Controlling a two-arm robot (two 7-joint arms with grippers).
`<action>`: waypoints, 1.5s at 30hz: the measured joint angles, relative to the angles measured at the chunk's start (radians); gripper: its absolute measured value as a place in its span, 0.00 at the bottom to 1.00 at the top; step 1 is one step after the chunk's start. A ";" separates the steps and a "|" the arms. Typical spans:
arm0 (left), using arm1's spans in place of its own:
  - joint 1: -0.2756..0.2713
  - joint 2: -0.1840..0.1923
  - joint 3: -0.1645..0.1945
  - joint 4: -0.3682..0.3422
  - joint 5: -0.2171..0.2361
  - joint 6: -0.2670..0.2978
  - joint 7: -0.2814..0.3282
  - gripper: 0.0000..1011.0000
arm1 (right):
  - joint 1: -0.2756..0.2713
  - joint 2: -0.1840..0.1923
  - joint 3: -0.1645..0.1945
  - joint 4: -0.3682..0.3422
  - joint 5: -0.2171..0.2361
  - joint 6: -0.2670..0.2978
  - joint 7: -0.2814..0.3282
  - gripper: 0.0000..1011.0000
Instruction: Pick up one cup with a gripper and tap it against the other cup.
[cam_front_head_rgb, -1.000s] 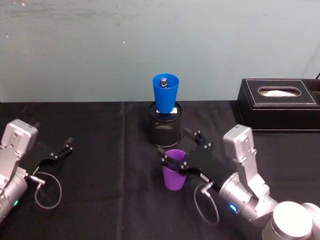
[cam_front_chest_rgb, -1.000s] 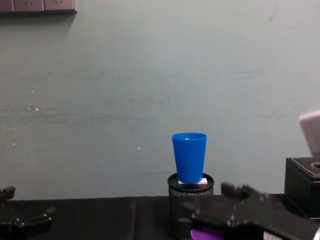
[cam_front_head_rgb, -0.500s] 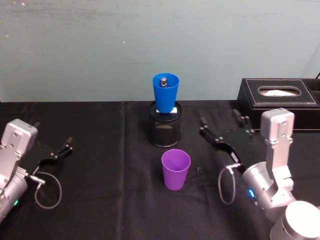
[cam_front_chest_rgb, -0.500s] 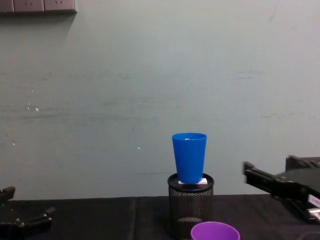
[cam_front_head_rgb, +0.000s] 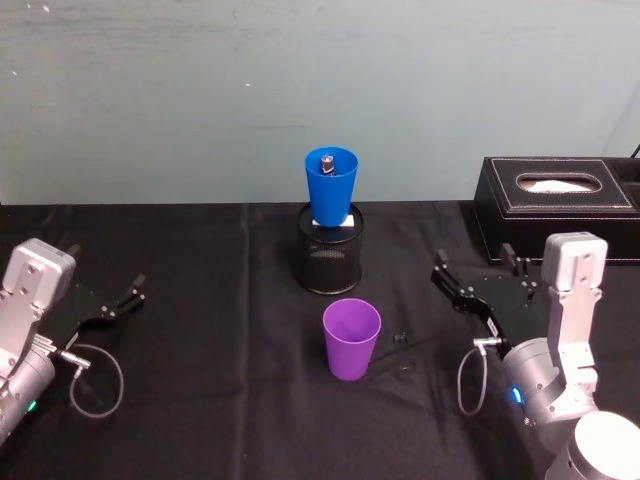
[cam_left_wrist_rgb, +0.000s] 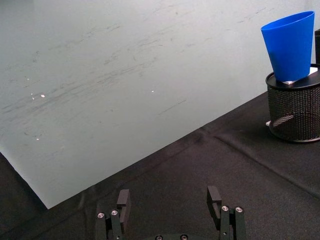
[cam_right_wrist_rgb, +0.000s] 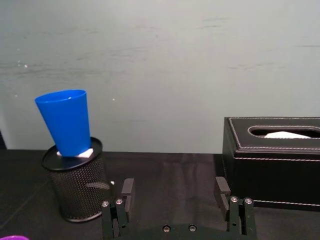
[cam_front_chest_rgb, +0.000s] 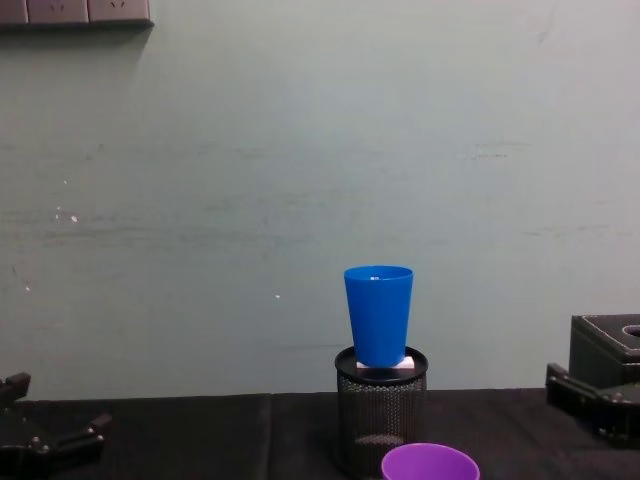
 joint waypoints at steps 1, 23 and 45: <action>0.000 0.000 0.000 0.000 0.000 0.000 0.000 0.99 | 0.000 0.000 0.001 0.002 0.000 0.000 0.004 0.99; 0.000 0.000 0.000 0.000 0.000 0.000 0.000 0.99 | 0.001 -0.001 0.000 -0.001 0.000 0.000 0.000 0.99; 0.000 0.000 0.000 0.000 0.000 0.000 0.000 0.99 | 0.001 -0.001 0.000 -0.001 0.000 0.000 -0.002 0.99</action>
